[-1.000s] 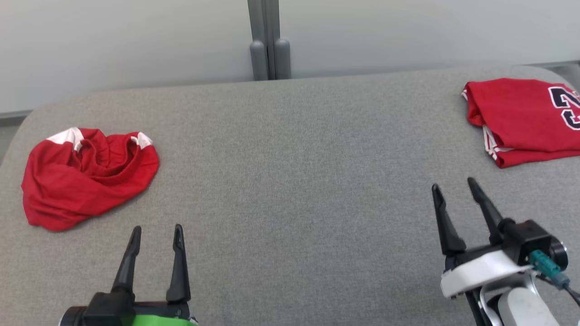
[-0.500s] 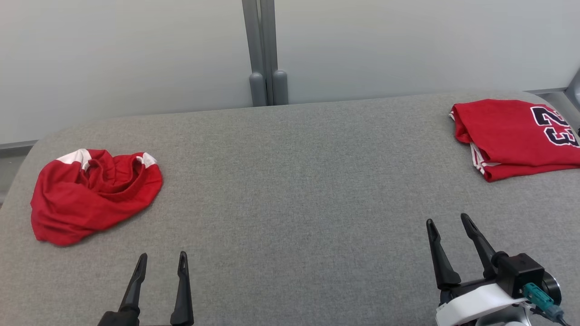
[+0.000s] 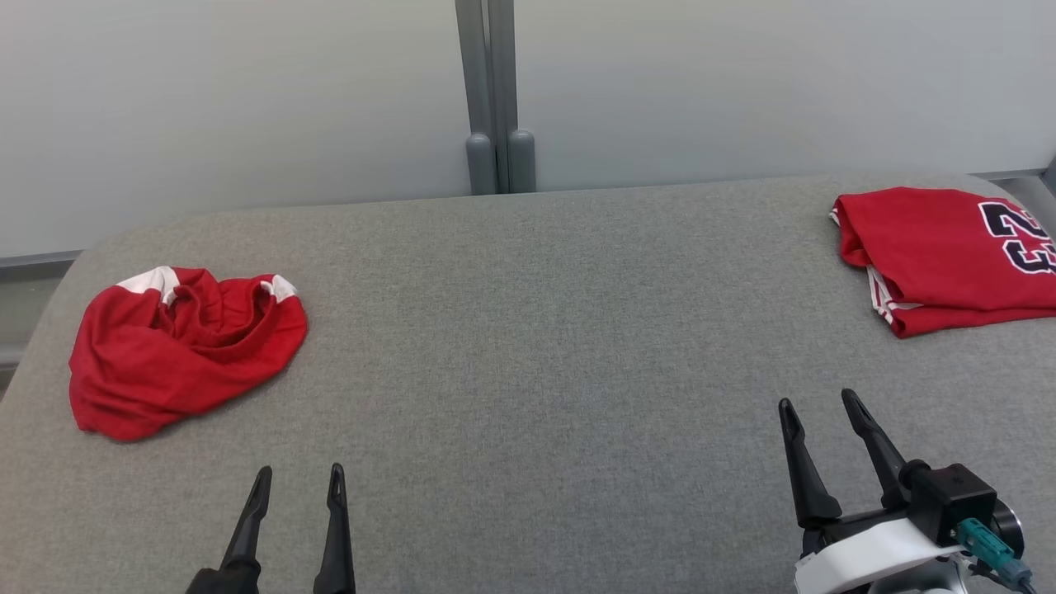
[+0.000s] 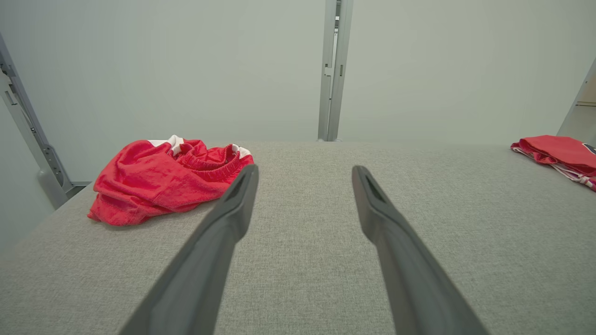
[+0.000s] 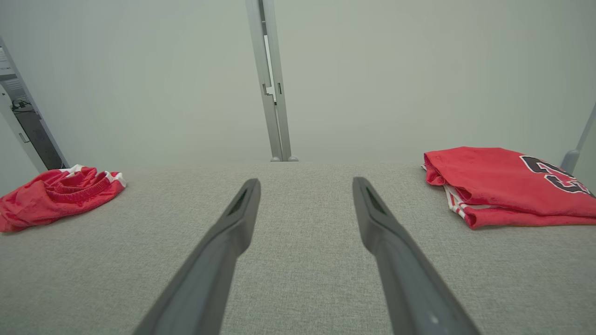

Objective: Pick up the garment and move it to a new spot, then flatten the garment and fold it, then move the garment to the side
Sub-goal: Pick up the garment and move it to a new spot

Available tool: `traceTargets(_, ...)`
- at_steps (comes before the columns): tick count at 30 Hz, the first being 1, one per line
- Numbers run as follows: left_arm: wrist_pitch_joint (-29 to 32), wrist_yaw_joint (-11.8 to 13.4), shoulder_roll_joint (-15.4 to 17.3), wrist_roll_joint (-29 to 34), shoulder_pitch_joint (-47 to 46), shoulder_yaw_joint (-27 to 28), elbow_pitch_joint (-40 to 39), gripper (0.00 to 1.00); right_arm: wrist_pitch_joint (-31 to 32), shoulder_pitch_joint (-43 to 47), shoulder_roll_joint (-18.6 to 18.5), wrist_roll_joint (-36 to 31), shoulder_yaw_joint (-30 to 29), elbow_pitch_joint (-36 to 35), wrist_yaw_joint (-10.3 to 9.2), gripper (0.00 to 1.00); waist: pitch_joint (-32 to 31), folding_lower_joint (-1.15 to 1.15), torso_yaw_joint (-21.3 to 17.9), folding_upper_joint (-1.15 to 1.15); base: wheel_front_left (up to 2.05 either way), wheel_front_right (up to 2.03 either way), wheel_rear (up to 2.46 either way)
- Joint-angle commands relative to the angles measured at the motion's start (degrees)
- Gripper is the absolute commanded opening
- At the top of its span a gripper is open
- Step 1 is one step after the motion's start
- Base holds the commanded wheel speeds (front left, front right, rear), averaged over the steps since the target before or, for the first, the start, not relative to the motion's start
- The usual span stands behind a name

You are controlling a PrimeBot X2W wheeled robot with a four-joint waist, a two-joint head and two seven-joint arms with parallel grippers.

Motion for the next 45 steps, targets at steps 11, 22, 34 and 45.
traceTargets(11,0.0,-0.7,0.1,-0.7,-0.3,-0.8,1.5,1.0,-0.2,1.5,0.2,0.8,0.1,0.4,-0.09,1.0,-0.3,0.0,1.4,0.0,0.0,0.0,0.0)
traceTargets(22,0.0,-0.5,0.1,0.3,0.3,-0.3,1.6,1.0,-0.2,3.1,0.6,1.1,0.8,0.7,-0.09,1.0,-1.2,0.0,10.6,0.0,0.0,0.0,0.0)
traceTargets(34,0.0,-0.2,0.1,1.5,2.0,1.3,0.0,1.0,-0.2,3.4,1.6,1.4,1.7,0.8,-0.09,1.0,-1.7,0.0,20.7,0.0,0.0,0.0,0.0)
traceTargets(45,0.0,0.6,0.0,1.8,2.4,1.9,-0.6,1.0,-0.2,3.5,1.7,1.2,2.6,1.2,-0.09,1.0,-1.6,0.0,25.1,0.0,0.0,0.0,0.0)
